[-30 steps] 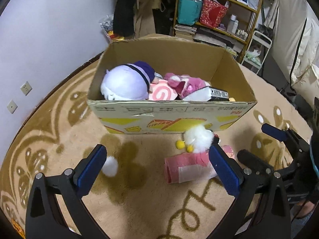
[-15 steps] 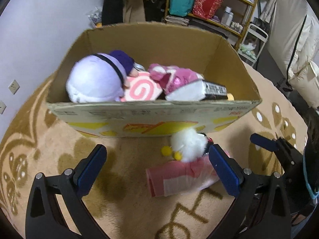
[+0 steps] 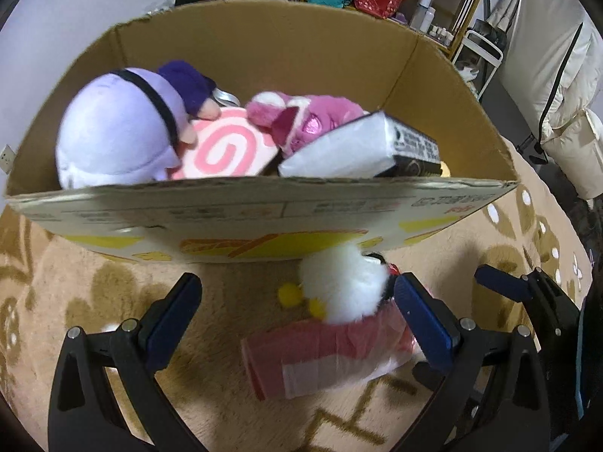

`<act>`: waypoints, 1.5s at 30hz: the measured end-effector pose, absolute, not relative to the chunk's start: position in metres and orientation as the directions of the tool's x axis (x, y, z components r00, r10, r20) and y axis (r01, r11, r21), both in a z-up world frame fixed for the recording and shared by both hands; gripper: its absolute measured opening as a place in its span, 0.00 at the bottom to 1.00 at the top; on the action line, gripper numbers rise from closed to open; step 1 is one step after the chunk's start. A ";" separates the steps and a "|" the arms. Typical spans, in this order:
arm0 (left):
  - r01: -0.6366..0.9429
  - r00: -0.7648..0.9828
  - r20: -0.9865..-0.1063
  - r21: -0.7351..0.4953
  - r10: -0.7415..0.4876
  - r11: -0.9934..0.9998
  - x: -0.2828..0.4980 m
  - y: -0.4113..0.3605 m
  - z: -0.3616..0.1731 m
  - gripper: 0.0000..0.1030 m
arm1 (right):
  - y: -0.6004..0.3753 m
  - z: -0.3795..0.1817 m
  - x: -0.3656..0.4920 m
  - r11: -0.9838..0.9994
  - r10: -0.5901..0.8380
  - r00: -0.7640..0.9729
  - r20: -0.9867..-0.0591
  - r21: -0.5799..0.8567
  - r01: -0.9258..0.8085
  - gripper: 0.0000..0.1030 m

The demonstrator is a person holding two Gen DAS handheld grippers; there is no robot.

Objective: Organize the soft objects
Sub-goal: 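Lower the left tool onto the white fluffy keychain plush and close it, then grasp the pink wrapped roll with the right tool while the left tool holds the white plush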

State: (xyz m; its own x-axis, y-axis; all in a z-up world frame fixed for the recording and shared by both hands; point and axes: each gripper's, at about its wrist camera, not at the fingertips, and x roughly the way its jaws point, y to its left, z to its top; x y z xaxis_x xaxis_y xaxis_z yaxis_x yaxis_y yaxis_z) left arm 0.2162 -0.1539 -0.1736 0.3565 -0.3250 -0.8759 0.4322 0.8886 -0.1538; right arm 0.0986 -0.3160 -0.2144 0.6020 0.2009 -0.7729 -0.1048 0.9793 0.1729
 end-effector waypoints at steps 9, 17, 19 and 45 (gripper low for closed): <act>0.377 0.293 -0.906 -0.185 -0.306 0.908 0.226 -0.174 -0.191 0.97 | -0.314 -0.224 0.100 0.979 0.202 0.582 -0.788 0.173 -0.106 1.00; 0.381 0.255 -0.909 -0.219 -0.330 0.898 0.227 -0.192 -0.203 0.86 | -0.313 -0.227 0.103 0.979 0.203 0.574 -0.794 0.173 -0.108 1.00; 0.386 0.249 -0.905 -0.235 -0.346 0.892 0.226 -0.194 -0.204 0.74 | -0.313 -0.228 0.104 0.980 0.198 0.575 -0.794 0.168 -0.104 1.00; 0.219 0.374 -0.870 -0.254 -0.322 0.942 0.176 -0.105 -0.152 0.26 | -0.282 -0.209 0.121 0.959 0.282 0.635 -0.720 0.190 -0.211 1.00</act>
